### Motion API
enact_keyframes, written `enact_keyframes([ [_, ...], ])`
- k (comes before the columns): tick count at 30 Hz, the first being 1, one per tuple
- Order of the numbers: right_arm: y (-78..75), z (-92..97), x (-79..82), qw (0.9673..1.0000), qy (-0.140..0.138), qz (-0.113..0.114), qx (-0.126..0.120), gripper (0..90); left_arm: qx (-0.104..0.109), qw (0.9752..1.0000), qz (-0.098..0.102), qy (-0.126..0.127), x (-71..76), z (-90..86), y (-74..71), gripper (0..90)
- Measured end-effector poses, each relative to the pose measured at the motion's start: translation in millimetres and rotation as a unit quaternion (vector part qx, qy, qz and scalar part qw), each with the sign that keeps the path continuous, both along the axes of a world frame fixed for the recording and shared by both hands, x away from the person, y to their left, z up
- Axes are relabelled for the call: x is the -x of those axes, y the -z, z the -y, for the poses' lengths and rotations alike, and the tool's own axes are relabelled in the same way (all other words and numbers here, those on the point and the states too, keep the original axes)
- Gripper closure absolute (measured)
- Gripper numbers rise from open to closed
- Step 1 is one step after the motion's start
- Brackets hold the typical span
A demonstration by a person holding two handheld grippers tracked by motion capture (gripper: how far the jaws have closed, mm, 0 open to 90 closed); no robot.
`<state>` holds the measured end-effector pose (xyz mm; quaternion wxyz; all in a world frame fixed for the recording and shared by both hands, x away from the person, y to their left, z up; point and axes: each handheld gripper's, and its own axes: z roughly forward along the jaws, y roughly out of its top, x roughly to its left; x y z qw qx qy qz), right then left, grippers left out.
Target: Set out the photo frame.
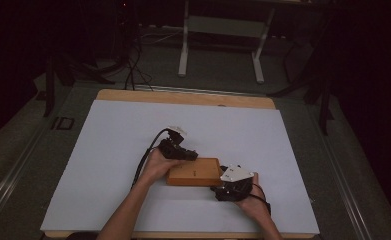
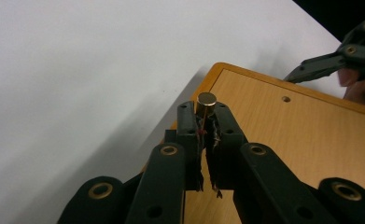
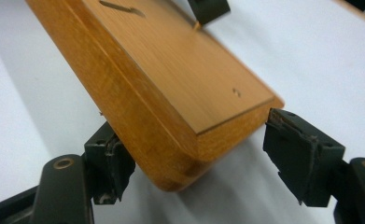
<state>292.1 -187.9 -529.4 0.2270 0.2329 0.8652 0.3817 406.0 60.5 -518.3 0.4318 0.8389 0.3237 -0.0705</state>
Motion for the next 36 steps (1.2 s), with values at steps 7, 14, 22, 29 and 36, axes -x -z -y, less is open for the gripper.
enact_keyframes([
  [7,-5.3,-0.2,5.1,0.9996,-0.007,0.022,-0.013,28.6,-0.01,0.9994,-0.014,0.031,5.0,0.7,-0.9,82.6],
  [14,-11.0,1.4,5.3,0.9987,-0.013,0.031,-0.038,37.1,-0.017,0.9993,-0.009,0.031,7.3,1.7,1.1,79.3],
  [22,-12.3,-5.8,8.0,0.9982,-0.028,0.038,-0.038,41.8,0.01,0.9997,0.001,0.024,10.6,-2.4,-1.4,71.3],
  [29,-13.6,-4.3,6.4,0.998,-0.026,0.038,-0.044,43.4,0.033,0.9991,0.026,0.005,15.5,-15.1,-9.2,62.2],
  [36,-14.0,-3.7,5.5,0.9979,-0.026,0.039,-0.045,44.1,0.049,0.9977,0.043,-0.02,24.7,-29.8,-13.1,57.1],
])
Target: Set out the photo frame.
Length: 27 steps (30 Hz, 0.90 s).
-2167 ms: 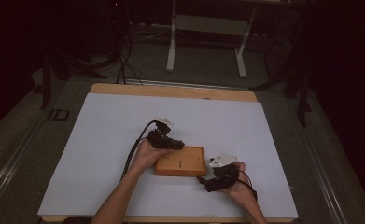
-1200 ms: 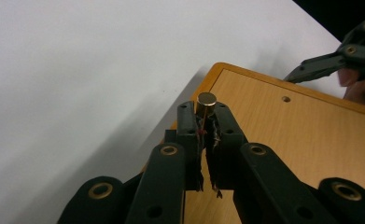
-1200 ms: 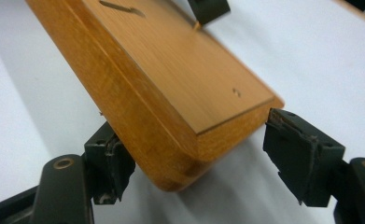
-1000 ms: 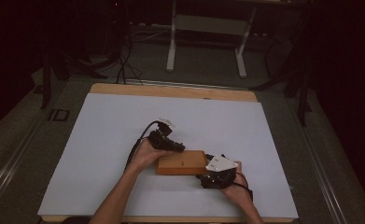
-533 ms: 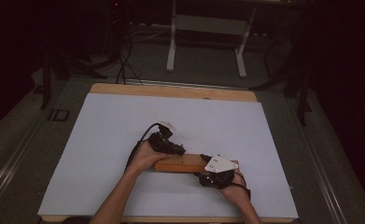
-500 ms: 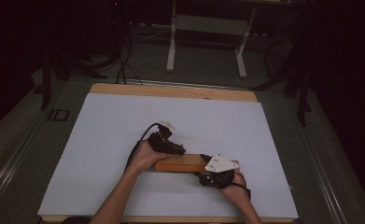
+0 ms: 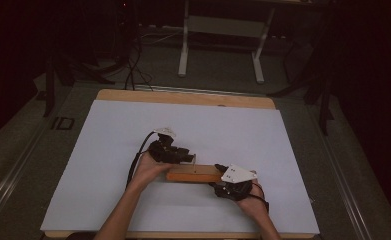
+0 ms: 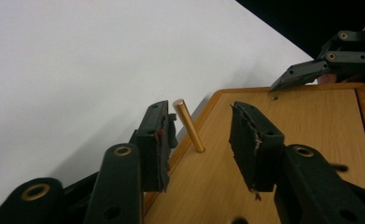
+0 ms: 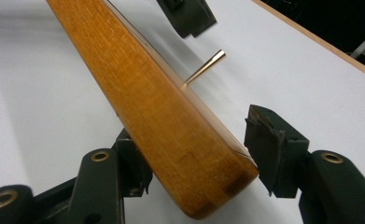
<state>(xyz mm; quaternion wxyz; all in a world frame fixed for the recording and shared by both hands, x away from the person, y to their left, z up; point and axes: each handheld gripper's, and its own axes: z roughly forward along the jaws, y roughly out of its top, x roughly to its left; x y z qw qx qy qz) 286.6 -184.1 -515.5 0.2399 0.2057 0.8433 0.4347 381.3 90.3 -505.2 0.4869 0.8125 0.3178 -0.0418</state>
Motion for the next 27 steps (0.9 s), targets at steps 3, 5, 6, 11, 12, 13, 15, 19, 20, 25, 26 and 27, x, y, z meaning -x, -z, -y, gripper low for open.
enact_keyframes([
  [3,-0.3,0.3,-0.7,1.0,0.0,-0.002,-0.003,44.5,-0.002,0.9998,0.008,-0.017,3.6,-8.2,-0.2,55.6],
  [5,-0.6,0.5,-1.2,1.0,0.001,-0.002,-0.003,44.9,-0.003,0.9996,0.012,-0.025,5.4,-15.2,0.0,55.6],
  [6,-0.7,0.6,-1.6,1.0,0.0,-0.002,-0.004,44.9,-0.002,0.9995,0.014,-0.03,6.6,-18.1,0.0,55.6],
  [11,-0.8,0.6,-1.8,1.0,0.0,-0.002,-0.004,45.0,-0.008,0.9988,0.028,-0.038,15.0,-29.7,-1.1,55.6],
  [12,-0.8,0.6,-1.8,1.0,0.0,-0.002,-0.004,45.0,-0.01,0.9987,0.03,-0.041,17.1,-31.4,-1.4,55.6],
  [13,-0.8,0.6,-1.8,1.0,0.0,-0.003,-0.004,45.0,-0.012,0.9985,0.034,-0.042,19.3,-33.2,-1.8,55.4],
  [15,-0.9,0.6,-1.9,1.0,0.0,-0.003,-0.004,45.0,-0.019,0.9978,0.042,-0.046,25.2,-36.2,-2.2,55.3],
  [19,-1.0,0.7,-2.1,1.0,0.0,-0.004,-0.005,45.0,-0.032,0.9966,0.056,-0.051,34.4,-41.6,-1.0,55.3],
  [20,-1.0,0.7,-2.2,1.0,0.0,-0.004,-0.005,45.0,-0.035,0.9962,0.059,-0.053,36.7,-43.1,-0.5,55.3],
  [25,-1.1,0.7,-2.4,1.0,0.0,-0.005,-0.005,45.0,-0.052,0.9922,0.081,-0.08,49.5,-49.4,-1.0,55.0],
  [26,-1.1,0.7,-2.4,1.0,0.0,-0.005,-0.005,45.0,-0.051,0.9914,0.086,-0.085,52.2,-50.9,-1.7,55.0],
  [27,-1.3,0.7,-2.5,1.0,0.0,-0.005,-0.004,45.1,-0.052,0.9905,0.09,-0.089,54.7,-52.7,-2.4,55.0],
])
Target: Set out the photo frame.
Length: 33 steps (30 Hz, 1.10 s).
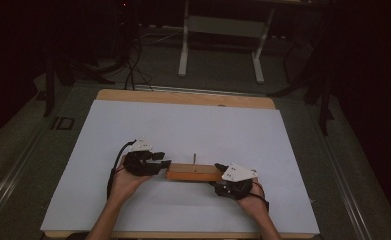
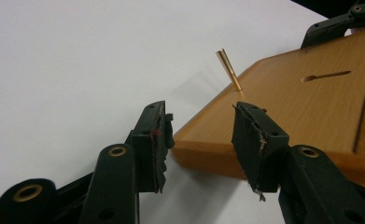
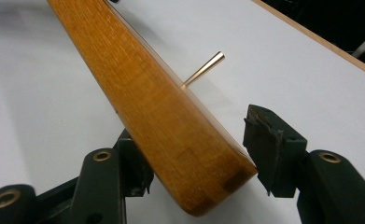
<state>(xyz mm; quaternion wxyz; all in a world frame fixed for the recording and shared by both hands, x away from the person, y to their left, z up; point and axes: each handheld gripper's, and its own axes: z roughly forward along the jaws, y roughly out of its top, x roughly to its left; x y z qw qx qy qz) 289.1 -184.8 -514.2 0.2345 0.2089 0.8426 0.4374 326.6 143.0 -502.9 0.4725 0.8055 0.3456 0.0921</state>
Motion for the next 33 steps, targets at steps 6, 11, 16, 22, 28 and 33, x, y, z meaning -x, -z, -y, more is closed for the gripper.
enact_keyframes([
  [6,-0.4,0.3,-0.9,1.0,-0.002,-0.002,-0.001,45.2,-0.008,0.9997,0.014,-0.019,11.8,-10.8,1.1,54.7],
  [11,-0.5,0.6,-1.3,1.0,-0.002,-0.003,-0.002,45.3,-0.016,0.9994,0.015,-0.028,17.5,-15.3,5.6,54.7],
  [16,-0.7,0.8,-2.0,1.0,-0.003,-0.003,-0.003,45.4,0.01,0.9997,0.005,-0.021,20.7,-23.1,6.8,54.5],
  [22,-1.2,0.8,-2.5,1.0,-0.003,-0.003,-0.002,45.5,0.004,0.9998,0.011,-0.017,24.5,-24.6,6.6,53.1],
  [28,-1.3,1.2,-2.3,1.0,-0.005,-0.001,-0.001,45.9,-0.028,0.9994,0.02,-0.007,32.2,-18.1,7.4,48.1],
  [33,-1.5,1.2,-2.4,1.0,-0.004,-0.001,-0.001,45.9,-0.036,0.9991,0.021,0.0,35.0,-17.3,8.1,47.8],
])
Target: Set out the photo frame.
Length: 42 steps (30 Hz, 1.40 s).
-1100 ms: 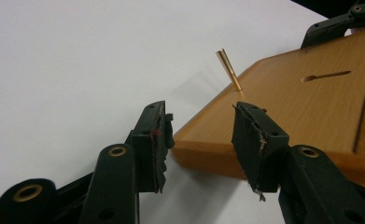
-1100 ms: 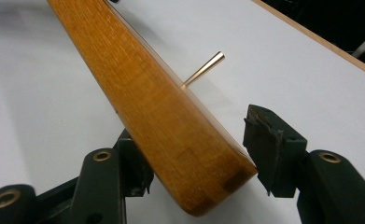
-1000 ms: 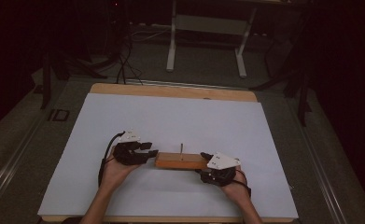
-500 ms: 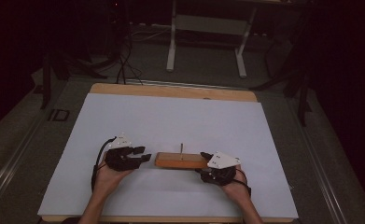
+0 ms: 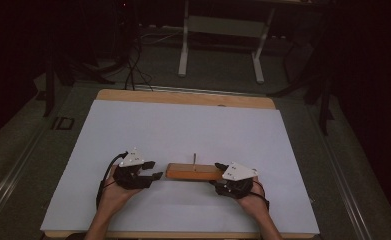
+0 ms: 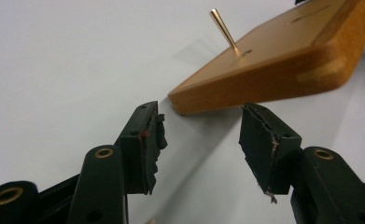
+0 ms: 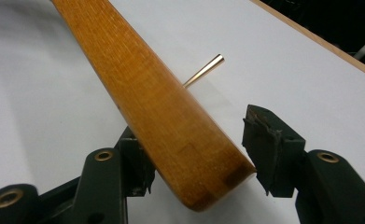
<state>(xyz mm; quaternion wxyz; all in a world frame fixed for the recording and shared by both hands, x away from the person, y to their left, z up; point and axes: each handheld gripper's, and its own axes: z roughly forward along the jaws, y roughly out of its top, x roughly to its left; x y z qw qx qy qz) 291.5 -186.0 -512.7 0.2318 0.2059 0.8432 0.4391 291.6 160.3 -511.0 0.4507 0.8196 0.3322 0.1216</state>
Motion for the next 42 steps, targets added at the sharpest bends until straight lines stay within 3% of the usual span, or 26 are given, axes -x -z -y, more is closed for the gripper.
enact_keyframes([
  [5,-0.3,0.1,-0.5,1.0,0.001,0.0,-0.001,45.8,0.001,0.9997,0.006,0.025,2.7,4.9,0.3,46.6],
  [11,-0.3,0.2,-0.4,1.0,0.001,-0.001,-0.001,45.9,-0.007,0.9993,0.013,0.035,3.5,13.0,1.6,44.5],
  [23,-0.8,1.1,-1.6,1.0,0.001,-0.001,-0.005,46.0,-0.028,0.9984,0.04,0.028,-1.3,29.1,3.1,38.6],
  [42,-1.9,4.2,-4.2,0.9999,0.004,-0.006,-0.015,46.5,-0.032,0.9971,0.062,0.031,-5.7,43.6,1.8,41.6],
])
